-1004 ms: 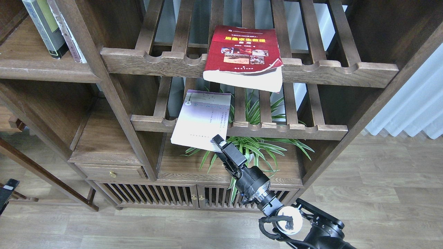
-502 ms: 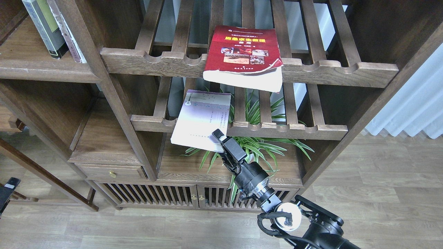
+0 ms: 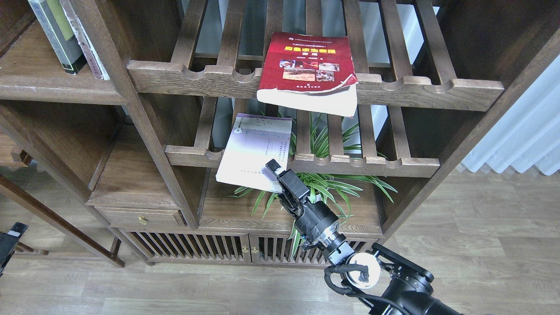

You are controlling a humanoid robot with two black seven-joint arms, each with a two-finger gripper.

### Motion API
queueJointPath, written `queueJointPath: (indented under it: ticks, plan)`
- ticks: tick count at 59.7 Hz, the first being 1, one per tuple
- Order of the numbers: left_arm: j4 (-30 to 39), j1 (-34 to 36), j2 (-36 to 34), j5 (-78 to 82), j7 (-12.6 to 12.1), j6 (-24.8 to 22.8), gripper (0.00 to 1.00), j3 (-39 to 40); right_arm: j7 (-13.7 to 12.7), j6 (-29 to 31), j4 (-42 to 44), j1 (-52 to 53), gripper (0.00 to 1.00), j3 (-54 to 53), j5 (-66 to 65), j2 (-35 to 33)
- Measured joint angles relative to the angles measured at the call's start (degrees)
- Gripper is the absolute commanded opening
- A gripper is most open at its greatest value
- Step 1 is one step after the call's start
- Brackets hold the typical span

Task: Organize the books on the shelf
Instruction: 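Grasp the white book with the right gripper and pull it off the shelf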

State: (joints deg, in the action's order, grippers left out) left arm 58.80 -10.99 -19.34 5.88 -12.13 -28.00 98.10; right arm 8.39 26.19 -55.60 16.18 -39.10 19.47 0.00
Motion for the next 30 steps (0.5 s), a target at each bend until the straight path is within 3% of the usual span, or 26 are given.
queueJointPath:
  ticks: [10, 22, 30]
  plan:
    - [0.00, 0.00, 0.00, 0.01, 0.00, 0.00, 1.00, -0.40, -0.04, -2.18, 0.04, 0.00, 0.33, -0.01, 0.27, 0.00]
    - [0.00, 0.00, 0.00, 0.02, 0.03, 0.00, 1.00, -1.37, -0.05, -2.01, -0.03, 0.12, 0.29, -0.41, 1.61, 0.00]
    - [0.00, 0.00, 0.00, 0.02, 0.11, 0.00, 1.00, -1.42, -0.07, -1.82, -0.18, 0.38, 0.15, -0.52, 1.72, 0.00]
